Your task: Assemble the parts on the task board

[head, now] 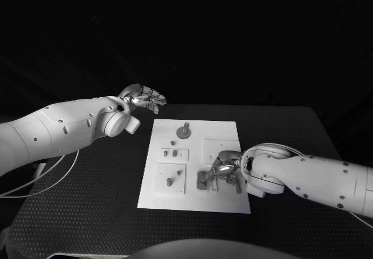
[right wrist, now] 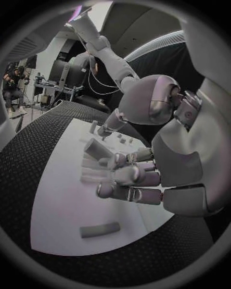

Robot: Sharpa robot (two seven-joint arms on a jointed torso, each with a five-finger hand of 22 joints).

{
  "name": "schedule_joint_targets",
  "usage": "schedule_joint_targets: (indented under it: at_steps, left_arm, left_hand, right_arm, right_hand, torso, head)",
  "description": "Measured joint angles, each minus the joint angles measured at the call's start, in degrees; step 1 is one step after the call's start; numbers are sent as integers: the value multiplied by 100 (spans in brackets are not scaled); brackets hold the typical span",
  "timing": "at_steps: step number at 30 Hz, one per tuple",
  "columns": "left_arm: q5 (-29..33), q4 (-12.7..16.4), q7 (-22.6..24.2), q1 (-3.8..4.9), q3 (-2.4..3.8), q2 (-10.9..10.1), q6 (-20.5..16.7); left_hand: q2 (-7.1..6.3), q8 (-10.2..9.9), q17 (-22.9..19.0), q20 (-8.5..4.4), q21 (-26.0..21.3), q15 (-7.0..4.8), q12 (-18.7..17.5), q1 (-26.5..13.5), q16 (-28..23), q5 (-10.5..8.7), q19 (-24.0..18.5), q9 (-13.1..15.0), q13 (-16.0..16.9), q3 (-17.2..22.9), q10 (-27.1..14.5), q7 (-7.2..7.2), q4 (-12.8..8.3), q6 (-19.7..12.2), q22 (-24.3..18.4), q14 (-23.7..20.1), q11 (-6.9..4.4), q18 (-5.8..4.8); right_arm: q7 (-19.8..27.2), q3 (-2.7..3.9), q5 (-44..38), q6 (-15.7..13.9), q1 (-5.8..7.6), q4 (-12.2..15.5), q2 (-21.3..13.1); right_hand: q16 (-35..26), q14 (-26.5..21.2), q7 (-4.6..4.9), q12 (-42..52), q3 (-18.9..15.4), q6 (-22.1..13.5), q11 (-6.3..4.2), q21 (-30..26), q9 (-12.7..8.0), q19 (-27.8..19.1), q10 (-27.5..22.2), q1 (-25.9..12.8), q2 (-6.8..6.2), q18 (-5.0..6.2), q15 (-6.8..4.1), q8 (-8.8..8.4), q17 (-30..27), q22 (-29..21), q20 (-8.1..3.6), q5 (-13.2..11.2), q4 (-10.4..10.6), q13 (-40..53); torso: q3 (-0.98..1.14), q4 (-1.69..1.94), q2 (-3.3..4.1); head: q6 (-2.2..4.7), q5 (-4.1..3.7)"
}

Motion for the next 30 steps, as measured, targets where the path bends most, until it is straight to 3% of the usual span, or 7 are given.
schedule_joint_targets:
  at_steps: [6,20,30]
  left_arm:
    - [0,4,0,0,0,0,0]
    - [0,4,0,0,0,0,1]
    - [1,2,0,0,0,-3,3]
  left_hand:
    - [0,0,6,0,0,0,0,0,-23,0,0,-5,0,0,0,0,0,0,0,0,0,0]
    - [0,0,6,0,0,0,0,0,-23,0,0,-5,0,0,0,0,0,0,0,0,0,0]
    - [0,0,11,1,-22,0,0,0,-23,0,0,-5,0,0,0,0,0,0,4,0,0,0]
  right_arm:
    - [62,0,-104,80,-2,47,22]
    - [-17,0,-381,344,-96,50,91]
    - [-150,-1,-528,244,-111,-55,117]
  right_hand:
    - [0,9,-16,0,32,18,0,0,19,15,1,89,-89,0,8,0,-7,0,2,0,-31,-4]
    - [0,-8,-28,24,-17,135,-41,0,57,15,42,262,84,0,-14,32,-7,-1,3,0,-128,-20]
    - [29,28,-60,113,-124,229,-85,0,72,17,187,70,530,3,-49,55,28,-2,5,0,-87,28]
  torso:
    - [0,-4,0]
    - [-4,0,0]
    - [-4,4,1]
  head:
    - [0,1]
    - [-4,-15]
    - [-9,-14]
